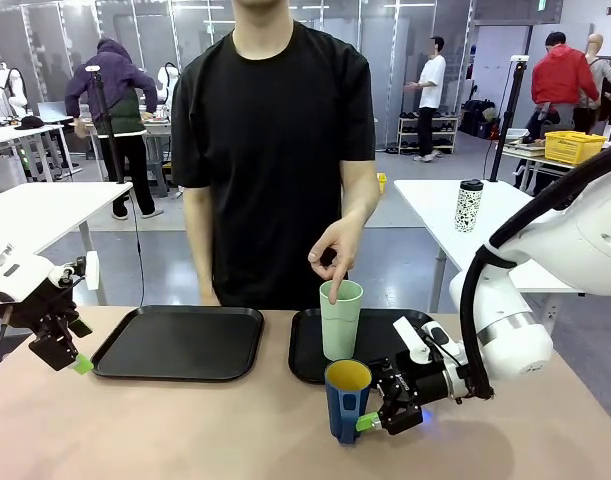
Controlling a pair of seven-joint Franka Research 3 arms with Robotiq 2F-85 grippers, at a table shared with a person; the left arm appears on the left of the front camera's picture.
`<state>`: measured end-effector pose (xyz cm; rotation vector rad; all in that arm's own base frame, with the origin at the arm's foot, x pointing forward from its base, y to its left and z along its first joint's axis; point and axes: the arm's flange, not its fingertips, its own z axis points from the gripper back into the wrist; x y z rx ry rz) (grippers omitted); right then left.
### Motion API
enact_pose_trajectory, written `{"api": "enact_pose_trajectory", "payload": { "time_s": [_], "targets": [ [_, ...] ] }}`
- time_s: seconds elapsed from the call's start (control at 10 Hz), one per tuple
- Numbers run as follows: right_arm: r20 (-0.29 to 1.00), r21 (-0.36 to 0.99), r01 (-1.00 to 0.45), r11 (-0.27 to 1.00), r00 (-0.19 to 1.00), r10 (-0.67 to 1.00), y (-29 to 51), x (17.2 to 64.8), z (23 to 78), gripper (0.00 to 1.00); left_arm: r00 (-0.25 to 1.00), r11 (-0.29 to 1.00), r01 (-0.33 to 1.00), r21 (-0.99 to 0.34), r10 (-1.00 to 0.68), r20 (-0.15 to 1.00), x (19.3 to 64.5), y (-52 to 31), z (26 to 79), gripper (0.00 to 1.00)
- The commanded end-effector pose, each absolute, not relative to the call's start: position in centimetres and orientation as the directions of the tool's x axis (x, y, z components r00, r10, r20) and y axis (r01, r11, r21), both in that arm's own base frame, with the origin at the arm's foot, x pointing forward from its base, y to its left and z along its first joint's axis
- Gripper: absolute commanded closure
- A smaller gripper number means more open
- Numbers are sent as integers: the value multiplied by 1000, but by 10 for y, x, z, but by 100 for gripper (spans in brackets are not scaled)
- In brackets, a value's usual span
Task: Sort and store the cups by type.
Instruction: Pick up the Handle plastic cup and place it into the empty Flat Tray.
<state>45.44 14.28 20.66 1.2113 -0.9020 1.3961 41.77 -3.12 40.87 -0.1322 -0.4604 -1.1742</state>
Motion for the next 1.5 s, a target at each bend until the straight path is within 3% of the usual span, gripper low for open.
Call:
{"api": "enact_pose_trajectory", "payload": {
  "time_s": [0.0,0.8,0.9,1.0,1.3,1.4],
  "targets": [
    [979,90,-972,-217,47,196,151,461,201,0,319,405,902,150,-859,400,418,-32,407,0],
    [993,69,-946,-318,34,116,165,462,193,0,319,405,902,150,-859,400,418,-32,407,0],
    [992,61,-947,-314,22,126,165,463,194,13,319,405,902,150,-859,400,418,-32,407,0],
    [991,63,-949,-309,22,135,165,463,195,18,319,405,902,150,-859,400,418,-32,407,0],
    [987,72,-965,-253,33,154,164,464,199,47,319,405,902,150,-859,400,418,-32,407,0],
    [989,70,-963,-261,33,146,168,460,206,47,319,405,902,150,-859,400,418,-32,407,0]
  ]
}}
